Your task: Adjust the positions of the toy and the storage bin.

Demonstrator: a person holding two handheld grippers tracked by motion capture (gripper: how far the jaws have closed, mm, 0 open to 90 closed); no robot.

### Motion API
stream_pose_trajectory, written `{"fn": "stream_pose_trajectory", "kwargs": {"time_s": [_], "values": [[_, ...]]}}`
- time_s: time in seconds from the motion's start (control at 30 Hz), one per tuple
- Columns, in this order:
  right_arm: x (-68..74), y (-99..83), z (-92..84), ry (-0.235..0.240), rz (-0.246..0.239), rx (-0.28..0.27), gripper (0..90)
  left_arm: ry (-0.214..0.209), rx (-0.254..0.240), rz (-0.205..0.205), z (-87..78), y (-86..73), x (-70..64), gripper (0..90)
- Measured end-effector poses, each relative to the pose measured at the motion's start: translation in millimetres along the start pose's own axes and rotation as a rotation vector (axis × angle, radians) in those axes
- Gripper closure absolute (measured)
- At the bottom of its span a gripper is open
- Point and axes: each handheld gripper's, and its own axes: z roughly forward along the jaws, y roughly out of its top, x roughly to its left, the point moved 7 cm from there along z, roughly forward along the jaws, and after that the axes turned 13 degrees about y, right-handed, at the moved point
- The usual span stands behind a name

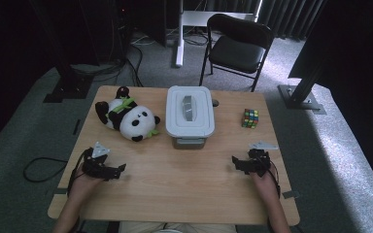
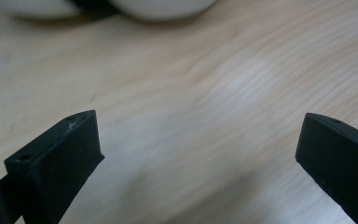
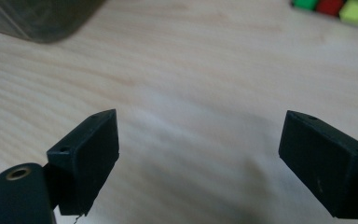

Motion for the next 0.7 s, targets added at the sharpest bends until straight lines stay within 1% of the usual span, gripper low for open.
{"fn": "stream_pose_trajectory", "kwargs": {"time_s": [0.03,0.07,0.1,0.13,0.17,0.2,0.23,0.3,0.37,0.4,0.43,0.5,0.57,0.63,0.67,0.7], "values": [[1.9,3.0,2.5,0.005,-0.016,0.004,11.8,-0.005,-0.012,0.001,0.7,5.9,-3.6,0.7],[4.2,6.3,4.3,0.014,-0.017,-0.001,11.8,-0.009,-0.023,0.002,1.4,12.2,-6.9,0.7],[6.8,10.0,5.5,0.033,-0.013,-0.014,11.8,-0.017,-0.035,0.002,1.9,18.6,-10.5,0.7],[6.8,10.0,5.5,0.033,-0.013,-0.014,11.8,-0.017,-0.035,0.002,1.9,18.6,-10.5,0.7],[9.2,13.7,6.2,0.053,-0.009,-0.024,11.8,-0.022,-0.048,0.013,4.7,30.9,-18.3,0.7],[13.7,21.7,5.7,0.053,-0.020,-0.034,11.8,-0.024,-0.048,0.027,6.6,35.2,-22.1,0.7],[16.3,25.8,4.6,0.050,-0.034,-0.037,11.8,-0.025,-0.047,0.044,8.7,39.1,-25.6,0.7],[21.1,35.1,0.9,0.048,-0.049,-0.057,11.8,-0.045,-0.048,0.054,12.2,47.2,-32.9,0.7],[26.5,45.6,-3.9,0.062,-0.055,-0.086,12.2,-0.061,-0.063,0.061,13.3,56.2,-39.1,0.7],[28.9,50.6,-6.0,0.064,-0.061,-0.097,12.4,-0.064,-0.068,0.063,13.9,59.4,-41.3,0.7],[30.4,54.2,-7.5,0.061,-0.065,-0.101,12.4,-0.064,-0.074,0.074,14.7,64.8,-44.4,0.7],[33.7,64.9,-10.2,0.054,-0.085,-0.114,12.4,-0.062,-0.080,0.084,16.1,74.4,-47.7,0.7],[34.3,72.2,-10.8,0.042,-0.096,-0.118,12.4,-0.065,-0.076,0.078,17.0,85.1,-48.6,0.7],[34.9,80.8,-10.2,0.041,-0.098,-0.122,12.4,-0.042,-0.088,0.071,17.0,96.9,-47.4,0.7],[34.8,84.4,-9.9,0.036,-0.102,-0.124,12.4,-0.043,-0.093,0.069,17.2,102.8,-47.1,0.7],[33.7,87.8,-9.5,0.020,-0.103,-0.126,12.4,-0.047,-0.098,0.068,18.4,108.5,-47.3,0.7]]}}
